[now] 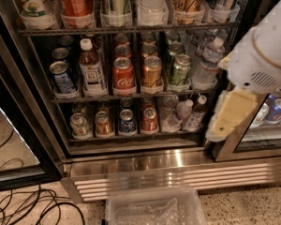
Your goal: Pick coke can from middle shelf of fridge
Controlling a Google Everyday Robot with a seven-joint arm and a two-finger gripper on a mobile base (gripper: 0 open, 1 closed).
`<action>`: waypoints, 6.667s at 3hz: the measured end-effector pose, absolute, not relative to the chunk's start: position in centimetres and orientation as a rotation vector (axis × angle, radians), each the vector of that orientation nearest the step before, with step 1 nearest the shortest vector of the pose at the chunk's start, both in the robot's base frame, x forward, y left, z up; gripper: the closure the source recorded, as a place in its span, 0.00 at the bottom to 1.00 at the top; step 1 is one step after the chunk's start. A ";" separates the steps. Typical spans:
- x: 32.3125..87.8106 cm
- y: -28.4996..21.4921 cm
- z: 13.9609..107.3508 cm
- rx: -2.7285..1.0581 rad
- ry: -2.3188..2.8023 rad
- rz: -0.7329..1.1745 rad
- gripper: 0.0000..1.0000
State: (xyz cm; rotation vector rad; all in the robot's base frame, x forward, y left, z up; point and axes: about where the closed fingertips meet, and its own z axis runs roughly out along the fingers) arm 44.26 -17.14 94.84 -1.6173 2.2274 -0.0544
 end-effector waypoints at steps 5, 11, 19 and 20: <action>48.6 -7.8 90.8 -1.300 2.124 0.171 0.00; 50.7 6.4 84.1 -0.725 1.953 0.485 0.00; 55.9 3.4 80.3 -0.319 1.793 0.229 0.00; 57.2 3.2 81.2 -0.269 1.740 0.197 0.05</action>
Offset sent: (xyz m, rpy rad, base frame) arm 0.0246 0.0464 -0.0214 0.0905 -0.0363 0.0334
